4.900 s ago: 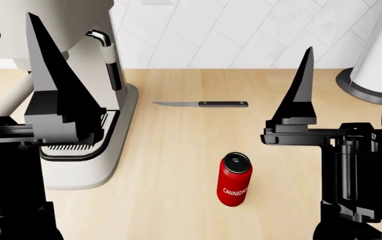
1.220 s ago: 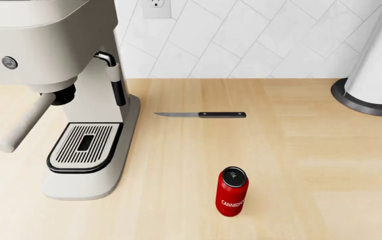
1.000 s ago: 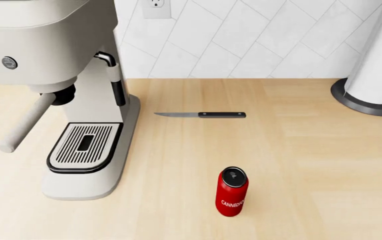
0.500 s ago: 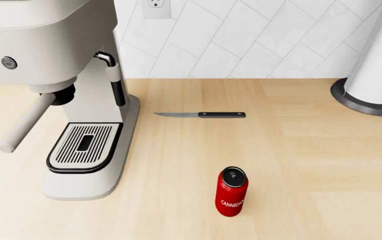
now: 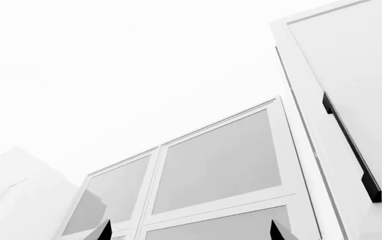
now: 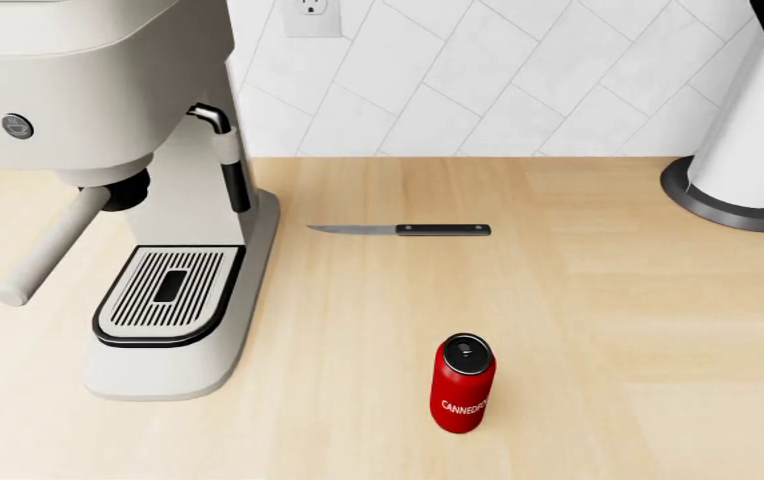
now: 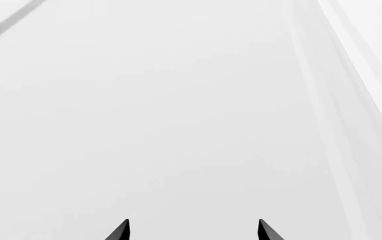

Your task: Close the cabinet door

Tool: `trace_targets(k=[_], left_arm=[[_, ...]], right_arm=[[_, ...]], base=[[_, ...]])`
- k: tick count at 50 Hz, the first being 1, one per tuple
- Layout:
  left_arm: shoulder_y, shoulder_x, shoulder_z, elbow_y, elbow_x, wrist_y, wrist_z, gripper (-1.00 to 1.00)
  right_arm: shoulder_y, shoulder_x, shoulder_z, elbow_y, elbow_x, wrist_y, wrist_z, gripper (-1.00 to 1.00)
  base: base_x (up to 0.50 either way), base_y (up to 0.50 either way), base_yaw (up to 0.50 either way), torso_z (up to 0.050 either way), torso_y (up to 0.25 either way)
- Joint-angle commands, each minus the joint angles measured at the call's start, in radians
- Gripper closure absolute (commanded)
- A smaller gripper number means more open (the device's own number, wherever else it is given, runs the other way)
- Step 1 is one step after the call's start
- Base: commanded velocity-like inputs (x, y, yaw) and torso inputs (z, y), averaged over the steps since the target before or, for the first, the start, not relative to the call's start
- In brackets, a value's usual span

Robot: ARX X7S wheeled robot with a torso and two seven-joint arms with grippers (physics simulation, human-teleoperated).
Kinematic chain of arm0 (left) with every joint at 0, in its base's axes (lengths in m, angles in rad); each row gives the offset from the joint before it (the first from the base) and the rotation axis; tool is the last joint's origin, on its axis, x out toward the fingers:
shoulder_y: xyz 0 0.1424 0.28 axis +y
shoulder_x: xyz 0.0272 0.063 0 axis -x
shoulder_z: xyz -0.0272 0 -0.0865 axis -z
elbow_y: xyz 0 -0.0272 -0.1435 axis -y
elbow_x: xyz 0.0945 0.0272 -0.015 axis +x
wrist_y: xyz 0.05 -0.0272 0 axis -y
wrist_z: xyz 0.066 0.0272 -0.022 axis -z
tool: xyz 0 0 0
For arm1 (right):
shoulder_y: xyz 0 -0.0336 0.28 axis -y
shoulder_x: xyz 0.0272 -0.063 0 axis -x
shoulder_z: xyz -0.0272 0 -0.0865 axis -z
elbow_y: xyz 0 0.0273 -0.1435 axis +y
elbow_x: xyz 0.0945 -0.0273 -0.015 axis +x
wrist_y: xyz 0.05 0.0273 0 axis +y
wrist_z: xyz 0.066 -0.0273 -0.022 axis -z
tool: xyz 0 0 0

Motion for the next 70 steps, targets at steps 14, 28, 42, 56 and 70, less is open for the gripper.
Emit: trace_targets(k=[14,28,42,56,70], left_arm=[[-0.03,0.199,-0.256,-0.05,-0.158,-0.057,0.221,-1.0],[-0.056,0.202,-0.279,-0.048,-0.142,-0.087,0.24,-1.0],[-0.077,0.201,-0.288,-0.044,-0.145,-0.11,0.251,-1.0],[-0.087,0.198,-0.299,-0.046,-0.16,-0.126,0.259,-1.0],[-0.092,0.193,-0.305,-0.048,-0.207,-0.135,0.255,-1.0]], right_arm=[[-0.071,-0.044,-0.16,-0.118,0.11,-0.005,-0.059,-1.0],[-0.071,-0.044,-0.16,-0.118,0.11,-0.005,-0.059,-1.0],[-0.071,-0.044,-0.16,-0.118,0.11,-0.005,-0.059,-1.0],[-0.071,-0.044,-0.16,-0.118,0.11,-0.005,-0.059,-1.0],[-0.071,-0.044,-0.16,-0.118,0.11,-0.005,-0.059,-1.0]], base=[[0.0,0.0,0.0,0.0,0.0],[0.0,0.0,0.0,0.02,-0.22],[0.0,0.0,0.0,0.021,-0.231],[0.0,0.0,0.0,0.021,-0.231],[0.0,0.0,0.0,0.014,-0.137]])
